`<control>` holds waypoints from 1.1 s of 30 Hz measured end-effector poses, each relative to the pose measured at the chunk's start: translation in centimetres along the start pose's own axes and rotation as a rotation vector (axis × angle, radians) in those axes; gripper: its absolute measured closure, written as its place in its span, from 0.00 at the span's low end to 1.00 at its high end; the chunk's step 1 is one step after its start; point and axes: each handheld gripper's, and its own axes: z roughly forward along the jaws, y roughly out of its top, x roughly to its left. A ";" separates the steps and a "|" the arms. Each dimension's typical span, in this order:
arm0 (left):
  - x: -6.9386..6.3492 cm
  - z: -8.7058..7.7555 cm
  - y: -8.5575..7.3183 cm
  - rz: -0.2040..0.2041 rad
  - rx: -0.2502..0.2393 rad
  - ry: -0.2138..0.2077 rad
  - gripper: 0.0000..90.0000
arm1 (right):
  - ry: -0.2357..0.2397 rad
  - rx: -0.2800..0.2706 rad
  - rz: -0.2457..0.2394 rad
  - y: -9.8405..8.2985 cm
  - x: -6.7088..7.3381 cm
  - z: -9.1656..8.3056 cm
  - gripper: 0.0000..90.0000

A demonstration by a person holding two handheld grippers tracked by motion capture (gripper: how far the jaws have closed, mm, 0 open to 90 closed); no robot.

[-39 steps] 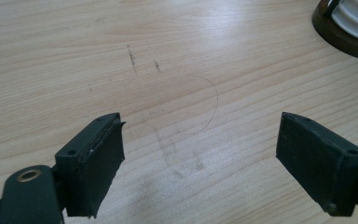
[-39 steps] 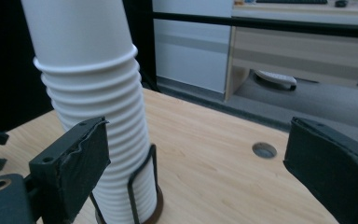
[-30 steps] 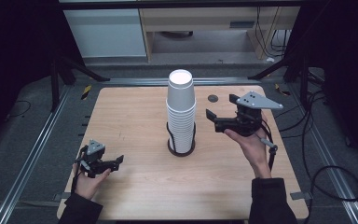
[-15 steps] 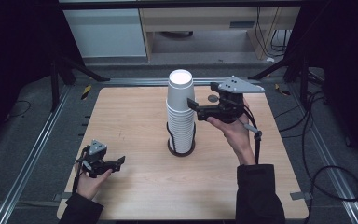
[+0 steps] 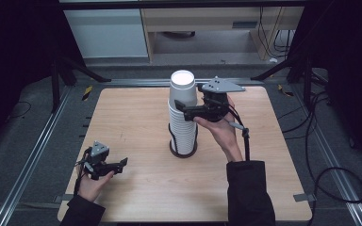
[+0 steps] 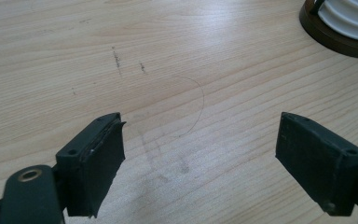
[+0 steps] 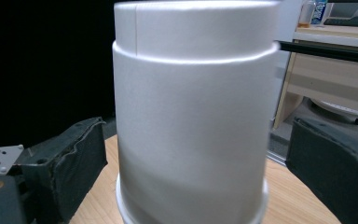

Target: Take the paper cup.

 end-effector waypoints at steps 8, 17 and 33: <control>0.0 0.1 -0.1 -0.002 0.005 -0.002 0.16 | -0.015 0.013 0.006 -0.8 0.2 2.1 0.06; 0.0 0.1 -0.1 -0.002 0.009 -0.003 0.16 | -0.030 -0.001 0.025 -1.5 0.3 3.2 0.09; 0.1 0.2 -0.2 -0.010 0.011 -0.002 0.16 | -0.036 -0.018 0.005 -1.3 0.5 2.9 0.13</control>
